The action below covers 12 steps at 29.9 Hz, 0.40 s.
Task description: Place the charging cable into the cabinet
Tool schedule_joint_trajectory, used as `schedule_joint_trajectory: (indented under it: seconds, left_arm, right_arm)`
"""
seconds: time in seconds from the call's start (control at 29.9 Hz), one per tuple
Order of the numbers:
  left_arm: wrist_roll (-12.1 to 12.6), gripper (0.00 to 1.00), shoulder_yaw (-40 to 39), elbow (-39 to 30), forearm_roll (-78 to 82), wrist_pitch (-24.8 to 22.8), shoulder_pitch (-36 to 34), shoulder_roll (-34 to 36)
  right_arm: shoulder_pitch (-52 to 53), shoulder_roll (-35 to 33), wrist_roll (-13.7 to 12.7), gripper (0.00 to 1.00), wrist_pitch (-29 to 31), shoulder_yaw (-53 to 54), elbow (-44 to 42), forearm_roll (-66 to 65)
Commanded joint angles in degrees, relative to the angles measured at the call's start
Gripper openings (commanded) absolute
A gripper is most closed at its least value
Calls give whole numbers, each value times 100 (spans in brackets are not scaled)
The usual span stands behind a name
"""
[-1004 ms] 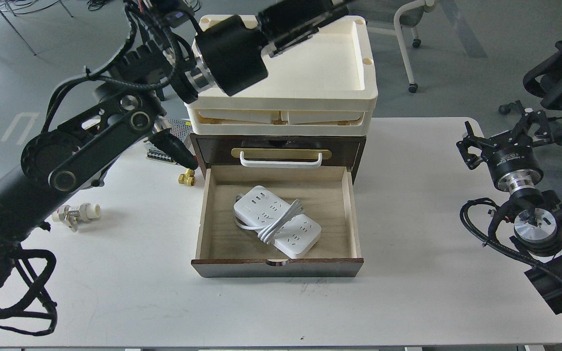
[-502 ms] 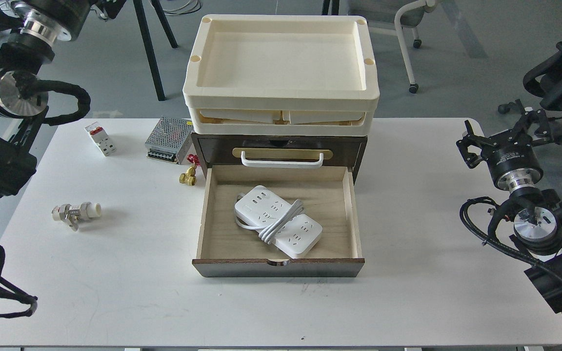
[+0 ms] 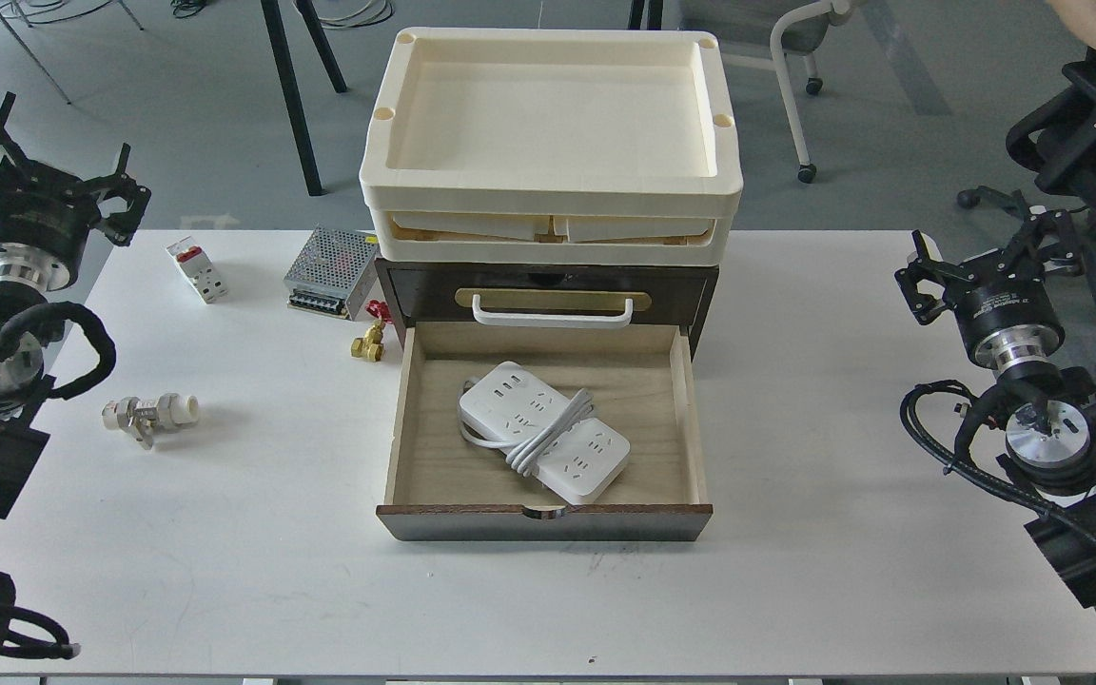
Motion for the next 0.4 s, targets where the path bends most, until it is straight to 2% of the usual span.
schedule_joint_trajectory:
  seconds: [0.0,0.37]
  left_arm:
    - [-3,99,0,510,-75,1,12,-111]
    - [6,99,17,484,-66,1,-94,-85]
  right_arm:
    - [-1,0,5,100,-3,13,-9,16]
    - [26,0,-3,100,15,5,18,24]
